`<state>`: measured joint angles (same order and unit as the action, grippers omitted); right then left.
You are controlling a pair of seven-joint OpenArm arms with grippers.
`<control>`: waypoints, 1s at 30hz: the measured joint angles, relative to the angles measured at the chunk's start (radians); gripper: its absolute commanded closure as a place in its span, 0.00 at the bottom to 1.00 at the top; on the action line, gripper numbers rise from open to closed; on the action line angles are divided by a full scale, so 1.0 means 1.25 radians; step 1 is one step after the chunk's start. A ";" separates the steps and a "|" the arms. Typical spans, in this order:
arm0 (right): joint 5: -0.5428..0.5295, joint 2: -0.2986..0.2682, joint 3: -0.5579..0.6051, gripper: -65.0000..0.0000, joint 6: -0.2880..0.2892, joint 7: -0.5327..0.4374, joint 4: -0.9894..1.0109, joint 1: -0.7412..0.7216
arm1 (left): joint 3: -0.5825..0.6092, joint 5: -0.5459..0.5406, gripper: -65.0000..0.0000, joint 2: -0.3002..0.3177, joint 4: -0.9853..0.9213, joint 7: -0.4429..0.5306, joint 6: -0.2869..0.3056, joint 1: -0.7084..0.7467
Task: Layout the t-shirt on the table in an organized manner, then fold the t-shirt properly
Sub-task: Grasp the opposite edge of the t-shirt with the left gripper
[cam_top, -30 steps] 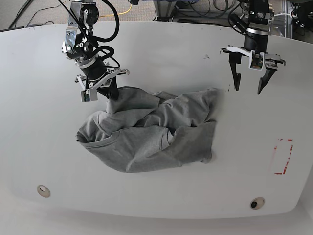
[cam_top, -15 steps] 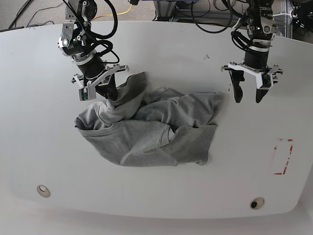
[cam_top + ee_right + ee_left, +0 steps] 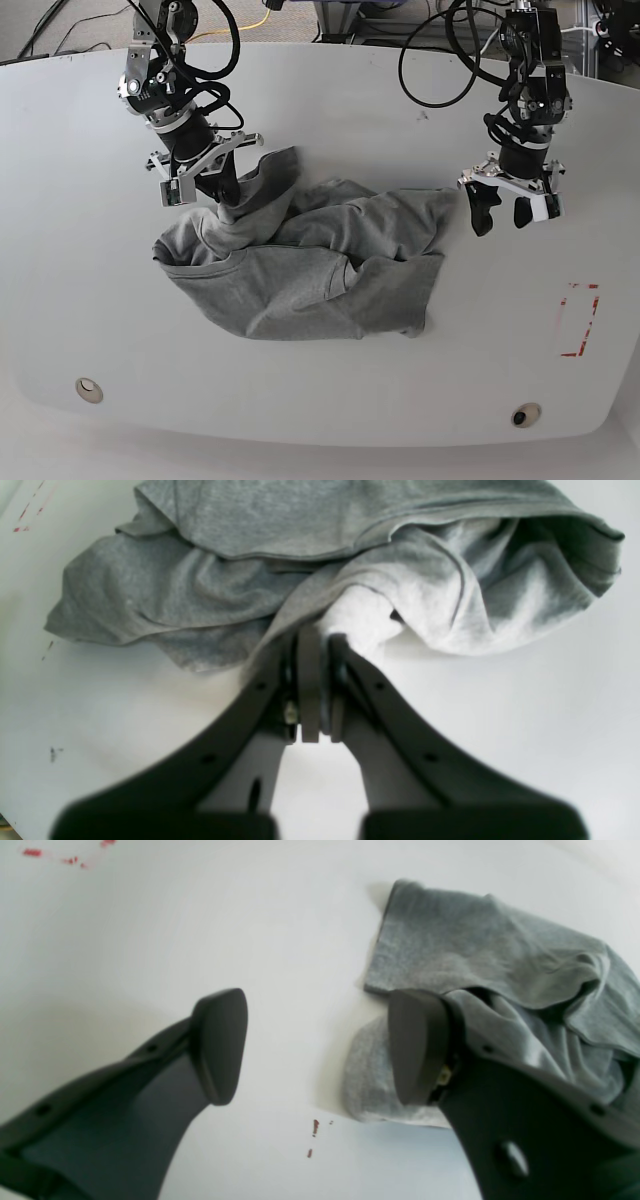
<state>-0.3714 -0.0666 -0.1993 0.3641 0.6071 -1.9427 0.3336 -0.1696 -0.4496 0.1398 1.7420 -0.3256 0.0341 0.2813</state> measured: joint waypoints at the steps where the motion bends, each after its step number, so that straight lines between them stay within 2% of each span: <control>1: 0.000 0.000 0.000 1.00 0.000 0.000 0.000 0.000 | 0.000 0.000 0.34 0.000 -0.012 0.000 -0.002 -0.005; 4: 0.000 0.000 0.000 1.00 0.000 0.000 0.000 0.000 | 0.000 0.000 0.33 0.000 -0.043 -0.002 -0.002 -0.019; 11: 0.000 0.000 0.000 1.00 0.002 0.000 -0.003 0.002 | 0.003 0.000 0.34 0.000 -0.070 -0.009 0.078 -0.068; 16: 0.000 0.000 0.000 1.00 0.002 0.000 -0.005 0.002 | 0.019 0.000 0.34 -0.001 -0.092 0.003 0.077 -0.085; 23: 0.000 0.000 0.000 1.00 0.002 0.004 -0.029 0.008 | 0.051 0.001 0.34 -0.018 -0.136 -0.027 0.078 -0.063; 30: -0.002 0.001 -0.002 1.00 0.003 0.004 -0.058 0.025 | 0.075 0.000 0.34 -0.009 -0.157 -0.018 0.075 -0.061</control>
<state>-0.3744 -0.0654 -0.2016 0.3676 0.6125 -2.0148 0.3645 -0.0753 -0.4492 0.1280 1.5463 -0.3477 0.1280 0.2054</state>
